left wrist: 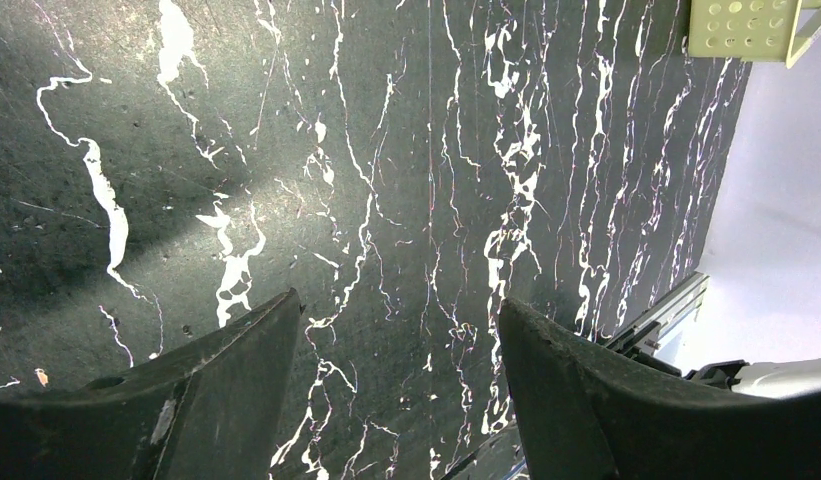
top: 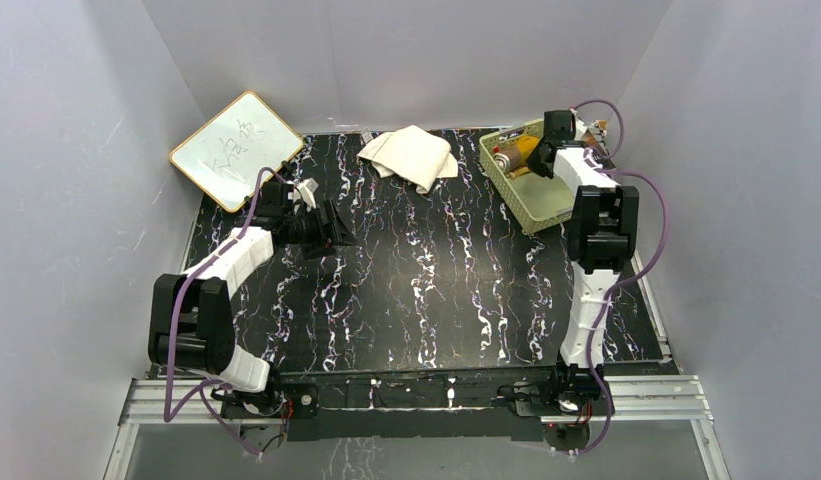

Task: Roll the towels
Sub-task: Pick up the towel at the corner of the board, then flatten out the towel at the center of the board.

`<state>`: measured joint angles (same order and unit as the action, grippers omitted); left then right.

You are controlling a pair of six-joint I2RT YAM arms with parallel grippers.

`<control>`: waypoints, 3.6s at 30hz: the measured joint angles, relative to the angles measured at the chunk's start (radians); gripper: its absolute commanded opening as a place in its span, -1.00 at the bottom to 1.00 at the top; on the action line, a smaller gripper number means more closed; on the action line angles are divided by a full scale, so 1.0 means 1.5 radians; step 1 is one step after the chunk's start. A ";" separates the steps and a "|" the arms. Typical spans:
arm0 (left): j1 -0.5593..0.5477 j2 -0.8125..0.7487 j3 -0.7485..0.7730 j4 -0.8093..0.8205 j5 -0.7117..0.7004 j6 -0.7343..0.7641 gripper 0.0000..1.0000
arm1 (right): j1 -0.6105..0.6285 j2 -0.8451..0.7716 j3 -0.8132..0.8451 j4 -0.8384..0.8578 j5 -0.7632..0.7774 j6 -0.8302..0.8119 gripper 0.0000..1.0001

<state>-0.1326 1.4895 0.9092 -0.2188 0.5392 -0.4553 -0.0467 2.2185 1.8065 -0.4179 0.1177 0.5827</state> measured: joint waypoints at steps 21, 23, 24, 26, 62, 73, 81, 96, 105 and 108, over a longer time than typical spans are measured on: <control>-0.048 0.040 0.064 0.016 -0.098 -0.012 0.29 | 0.004 0.125 0.092 0.033 -0.098 -0.002 -0.59; -0.059 0.055 0.093 0.028 -0.121 -0.011 0.31 | 0.004 0.094 0.045 0.056 -0.092 -0.010 -0.46; -0.062 0.064 0.111 0.038 -0.137 -0.011 0.31 | 0.004 0.066 0.010 0.066 -0.085 -0.017 -0.37; -0.062 0.083 0.142 0.049 -0.160 -0.010 0.31 | 0.004 0.003 -0.052 0.092 -0.074 -0.024 -0.26; -0.056 0.728 0.800 0.194 -0.248 0.054 0.45 | 0.287 -0.073 -0.176 0.372 -0.040 -0.454 0.79; -0.045 0.803 0.859 0.286 -0.187 -0.035 -0.66 | 0.373 0.105 -0.038 0.345 0.015 -0.632 0.37; -0.020 0.822 0.859 0.322 -0.136 -0.093 -1.00 | 0.370 0.152 0.023 0.325 0.085 -0.666 -1.00; 0.008 0.424 0.732 0.235 -0.104 0.009 -1.00 | 0.395 -0.111 0.028 0.248 0.048 -0.631 -0.91; 0.032 -0.084 0.576 0.240 -0.124 0.032 -1.00 | 0.432 -0.569 -0.118 0.288 -0.107 -0.596 0.95; 0.039 -0.195 0.548 0.229 -0.137 0.041 -1.00 | 0.426 -0.678 -0.185 0.331 -0.150 -0.584 0.96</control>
<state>-0.0738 1.1969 1.7313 0.1246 0.3332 -0.3931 0.5926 1.2015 1.5284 0.0788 -0.1070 -0.2932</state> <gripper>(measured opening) 0.014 0.966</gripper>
